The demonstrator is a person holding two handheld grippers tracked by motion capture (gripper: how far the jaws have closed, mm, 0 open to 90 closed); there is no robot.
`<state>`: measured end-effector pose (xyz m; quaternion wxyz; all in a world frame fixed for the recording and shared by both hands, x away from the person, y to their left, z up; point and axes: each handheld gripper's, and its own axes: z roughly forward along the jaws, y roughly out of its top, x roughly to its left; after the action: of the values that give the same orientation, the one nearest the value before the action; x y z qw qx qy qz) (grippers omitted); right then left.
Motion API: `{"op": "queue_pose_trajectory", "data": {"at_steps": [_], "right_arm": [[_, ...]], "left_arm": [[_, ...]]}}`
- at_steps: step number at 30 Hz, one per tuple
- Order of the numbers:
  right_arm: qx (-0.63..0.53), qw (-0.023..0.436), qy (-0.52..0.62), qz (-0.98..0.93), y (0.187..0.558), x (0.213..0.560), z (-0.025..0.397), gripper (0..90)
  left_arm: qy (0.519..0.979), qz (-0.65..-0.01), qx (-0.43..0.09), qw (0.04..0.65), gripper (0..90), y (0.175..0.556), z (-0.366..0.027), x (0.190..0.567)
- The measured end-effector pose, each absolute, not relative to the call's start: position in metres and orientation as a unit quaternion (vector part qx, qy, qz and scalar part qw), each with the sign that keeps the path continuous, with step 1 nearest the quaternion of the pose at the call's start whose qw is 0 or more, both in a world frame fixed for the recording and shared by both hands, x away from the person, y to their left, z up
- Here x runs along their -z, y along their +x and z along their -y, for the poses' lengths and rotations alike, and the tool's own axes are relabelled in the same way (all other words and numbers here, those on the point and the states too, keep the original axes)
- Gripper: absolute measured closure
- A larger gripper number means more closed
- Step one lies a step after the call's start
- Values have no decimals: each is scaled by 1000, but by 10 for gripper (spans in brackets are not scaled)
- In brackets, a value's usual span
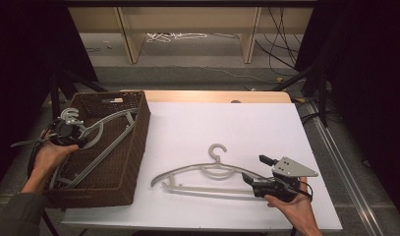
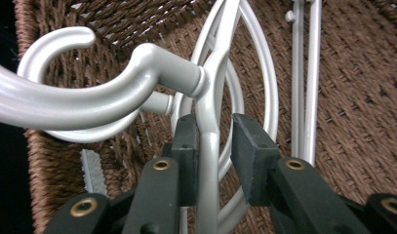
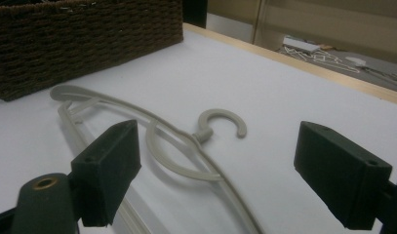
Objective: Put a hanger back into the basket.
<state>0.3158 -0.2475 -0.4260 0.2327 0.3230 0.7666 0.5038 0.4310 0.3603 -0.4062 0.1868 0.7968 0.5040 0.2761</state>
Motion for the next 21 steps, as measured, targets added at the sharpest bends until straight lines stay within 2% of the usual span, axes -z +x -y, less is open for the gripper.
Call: {"op": "queue_pose_trajectory", "data": {"at_steps": [3, 10, 21], "right_arm": [[-503, 233, 323, -767, 316, 426, 248, 179], [-503, 233, 324, -767, 316, 426, 248, 179], [-502, 234, 323, -767, 315, 426, 248, 179]], "left_arm": [[781, -523, -286, 190, 582, 429, -363, 402], [734, -557, -310, 233, 429, 417, -360, 383], [724, -518, -309, 335, 352, 386, -318, 364]]}}
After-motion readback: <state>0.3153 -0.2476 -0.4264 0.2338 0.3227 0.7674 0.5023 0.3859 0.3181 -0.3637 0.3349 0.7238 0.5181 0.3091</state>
